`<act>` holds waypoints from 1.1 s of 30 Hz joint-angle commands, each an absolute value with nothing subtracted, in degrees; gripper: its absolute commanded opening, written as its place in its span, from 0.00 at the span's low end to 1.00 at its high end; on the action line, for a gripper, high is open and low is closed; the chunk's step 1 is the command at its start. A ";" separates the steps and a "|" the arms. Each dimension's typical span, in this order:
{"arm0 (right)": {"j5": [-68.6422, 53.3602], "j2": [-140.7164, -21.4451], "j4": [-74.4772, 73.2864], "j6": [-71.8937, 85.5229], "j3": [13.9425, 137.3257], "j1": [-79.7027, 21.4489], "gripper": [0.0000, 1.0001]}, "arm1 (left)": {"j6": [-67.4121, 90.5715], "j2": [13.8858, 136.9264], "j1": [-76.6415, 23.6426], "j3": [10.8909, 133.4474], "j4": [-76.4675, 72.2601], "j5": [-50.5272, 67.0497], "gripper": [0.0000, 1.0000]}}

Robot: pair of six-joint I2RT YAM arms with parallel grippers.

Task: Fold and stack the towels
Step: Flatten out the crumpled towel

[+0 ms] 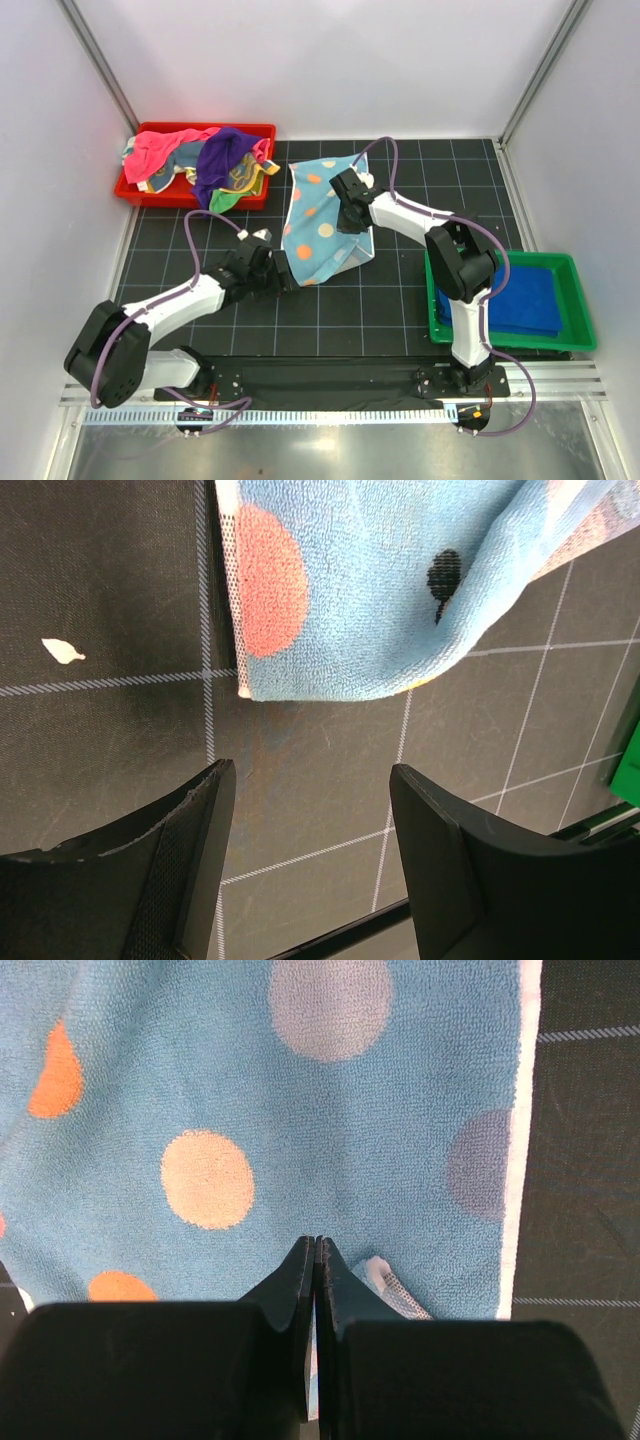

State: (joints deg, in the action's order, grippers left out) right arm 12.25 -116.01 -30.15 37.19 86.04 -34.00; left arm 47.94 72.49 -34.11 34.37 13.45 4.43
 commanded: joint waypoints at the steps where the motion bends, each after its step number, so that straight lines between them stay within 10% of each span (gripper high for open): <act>1: 12.13 -116.89 -28.39 37.18 86.75 -33.84 0.05 | 48.69 73.30 -34.37 35.42 10.72 5.80 0.66; 33: 7.91 -118.39 -17.14 38.85 77.87 -32.17 0.02 | 48.60 71.71 -35.16 37.70 12.92 2.56 0.61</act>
